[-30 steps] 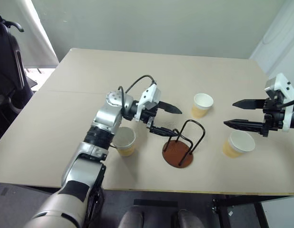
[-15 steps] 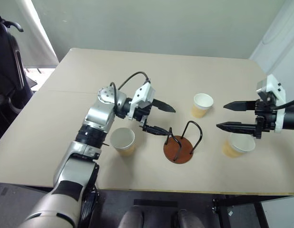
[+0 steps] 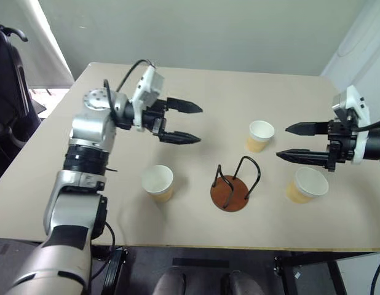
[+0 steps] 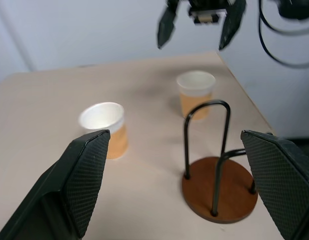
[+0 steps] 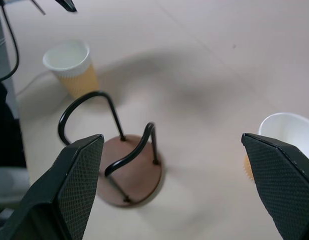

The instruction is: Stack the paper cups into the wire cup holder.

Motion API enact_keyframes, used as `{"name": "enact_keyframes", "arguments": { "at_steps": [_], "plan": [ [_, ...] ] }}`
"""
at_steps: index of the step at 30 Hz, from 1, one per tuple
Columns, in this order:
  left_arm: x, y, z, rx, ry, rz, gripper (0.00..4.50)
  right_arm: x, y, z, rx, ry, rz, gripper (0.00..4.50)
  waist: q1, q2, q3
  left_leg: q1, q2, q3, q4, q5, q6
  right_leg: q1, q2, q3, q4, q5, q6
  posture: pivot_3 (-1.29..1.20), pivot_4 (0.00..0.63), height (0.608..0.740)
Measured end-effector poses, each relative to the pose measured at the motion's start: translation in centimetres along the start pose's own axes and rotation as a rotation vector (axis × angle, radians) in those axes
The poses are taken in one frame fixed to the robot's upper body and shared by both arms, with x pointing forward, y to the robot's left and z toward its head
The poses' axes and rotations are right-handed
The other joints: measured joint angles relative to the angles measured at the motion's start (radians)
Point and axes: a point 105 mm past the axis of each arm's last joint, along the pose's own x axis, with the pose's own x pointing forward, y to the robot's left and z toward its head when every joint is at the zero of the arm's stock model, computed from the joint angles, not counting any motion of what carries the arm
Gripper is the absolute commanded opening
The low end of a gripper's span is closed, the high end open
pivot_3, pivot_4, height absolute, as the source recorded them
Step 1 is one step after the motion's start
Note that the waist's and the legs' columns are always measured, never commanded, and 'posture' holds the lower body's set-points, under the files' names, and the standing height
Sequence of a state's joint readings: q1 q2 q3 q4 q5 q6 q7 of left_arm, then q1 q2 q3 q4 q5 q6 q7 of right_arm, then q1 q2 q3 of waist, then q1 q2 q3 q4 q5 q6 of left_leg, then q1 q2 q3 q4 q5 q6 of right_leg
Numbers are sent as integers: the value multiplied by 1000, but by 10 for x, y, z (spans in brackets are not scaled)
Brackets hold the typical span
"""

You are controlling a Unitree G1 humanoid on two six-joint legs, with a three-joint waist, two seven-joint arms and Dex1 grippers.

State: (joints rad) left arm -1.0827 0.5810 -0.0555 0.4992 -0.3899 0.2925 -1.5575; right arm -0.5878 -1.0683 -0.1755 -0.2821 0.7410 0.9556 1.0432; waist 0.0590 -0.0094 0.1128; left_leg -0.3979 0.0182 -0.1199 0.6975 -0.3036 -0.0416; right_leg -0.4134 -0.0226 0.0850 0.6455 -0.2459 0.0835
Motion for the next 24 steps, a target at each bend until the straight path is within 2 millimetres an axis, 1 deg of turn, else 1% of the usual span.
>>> {"name": "enact_keyframes", "arguments": {
  "at_steps": [3, 5, 9, 13, 16, 19, 24],
  "plan": [
    [-3, 2, 0, -24, -1, 20, 4486, 9, -2, 0, -20, -6, 0, 4500, -1, 0, 0, 0, 0, -1, 0, 0, 0, 0, 0, 0, 0, 0, 0, 0, 150, 740],
    [-3, 2, 1, -36, -3, 26, 4486, 16, -6, -1, -35, -7, -14, 4500, -3, 0, 0, 0, 0, -1, 0, 0, 0, 0, 0, 0, 0, 0, 0, 0, 150, 740],
    [-3, -2, 6, -41, -14, 26, 4486, 29, -18, -12, -77, 30, -61, 4500, -4, 0, 0, 0, 0, -1, 0, 0, 0, 0, 0, 0, 0, 0, 0, 0, 150, 740],
    [-3, -6, 2, -69, -21, 21, 4486, 39, -27, -24, -123, 71, -95, 4500, -4, 0, 0, 0, 0, -1, 0, 0, 0, -1, -1, 0, 0, 0, 0, 0, 150, 740],
    [-4, -8, 3, -69, -19, 14, 4486, 50, -32, -30, -149, 84, -110, 4500, -6, 0, 0, 0, 0, -1, 0, 0, 0, -1, 0, 0, 0, 0, 0, 0, 150, 740],
    [-4, -9, 5, -63, -16, 9, 4486, 65, -36, -33, -178, 92, -115, 4500, -9, 0, 0, 0, 0, -1, -1, 0, 0, -1, -1, 0, 0, 0, 0, 0, 150, 740],
    [-5, -10, 3, -66, -12, 14, 4486, 75, -44, -33, -211, 99, -139, 4500, -8, 0, 0, 0, 0, -1, -1, 0, 0, -1, -1, 0, -1, 0, -1, 0, 150, 740]
  ]
}}
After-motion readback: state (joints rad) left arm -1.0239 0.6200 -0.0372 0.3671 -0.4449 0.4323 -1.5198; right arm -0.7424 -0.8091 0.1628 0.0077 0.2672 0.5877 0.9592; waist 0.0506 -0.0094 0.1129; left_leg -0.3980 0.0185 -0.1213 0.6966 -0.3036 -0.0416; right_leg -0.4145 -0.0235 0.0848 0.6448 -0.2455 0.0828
